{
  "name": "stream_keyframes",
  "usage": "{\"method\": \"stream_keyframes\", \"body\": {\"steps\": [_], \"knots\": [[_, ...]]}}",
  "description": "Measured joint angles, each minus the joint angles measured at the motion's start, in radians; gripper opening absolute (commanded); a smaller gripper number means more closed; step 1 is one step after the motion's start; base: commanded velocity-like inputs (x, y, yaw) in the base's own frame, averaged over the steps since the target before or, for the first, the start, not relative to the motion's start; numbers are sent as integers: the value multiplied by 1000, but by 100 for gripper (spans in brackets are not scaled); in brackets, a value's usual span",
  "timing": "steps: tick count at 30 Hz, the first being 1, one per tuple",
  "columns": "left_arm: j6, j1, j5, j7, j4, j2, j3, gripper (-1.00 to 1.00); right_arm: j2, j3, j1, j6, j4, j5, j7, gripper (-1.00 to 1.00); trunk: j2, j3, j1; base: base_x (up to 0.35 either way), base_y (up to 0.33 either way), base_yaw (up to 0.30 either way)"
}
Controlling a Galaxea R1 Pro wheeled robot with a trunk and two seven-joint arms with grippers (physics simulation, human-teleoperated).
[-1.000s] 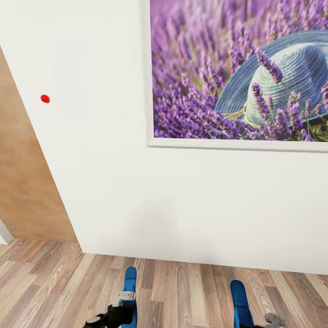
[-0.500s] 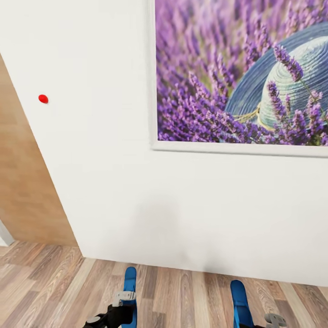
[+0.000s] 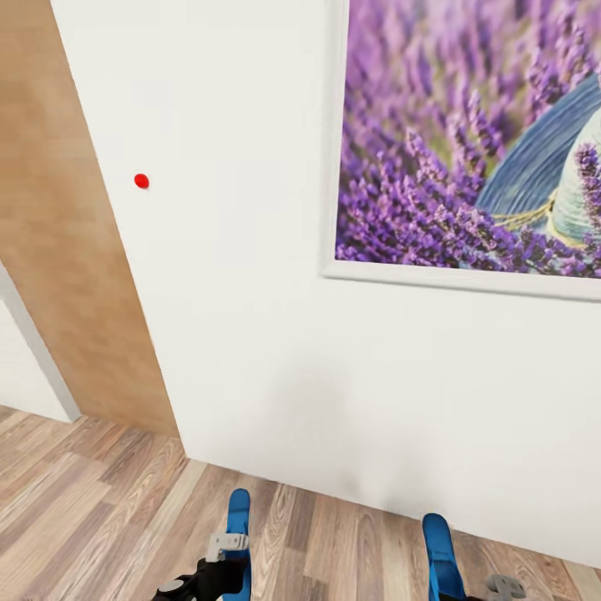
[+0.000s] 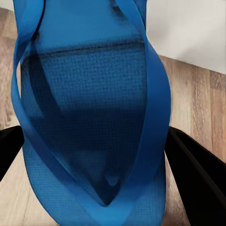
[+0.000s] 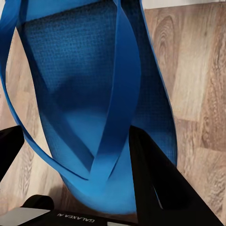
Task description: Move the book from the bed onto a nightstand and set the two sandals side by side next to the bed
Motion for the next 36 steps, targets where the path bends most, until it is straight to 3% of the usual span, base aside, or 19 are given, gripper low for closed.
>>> {"method": "stream_keyframes", "body": {"steps": [20, 36], "knots": [[0, 0, 0, 0, 0, 0, 0, -100, 0, 0, 0, 0, 0, 0, 0, -100, 0, 0, 0, 309, 0, 31], [0, 0, 0, 0, 0, 0, 0, -100, 0, 0, 0, 0, 0, 1, 0, -100, 0, 0, 0, 22, 0, 263]]}}
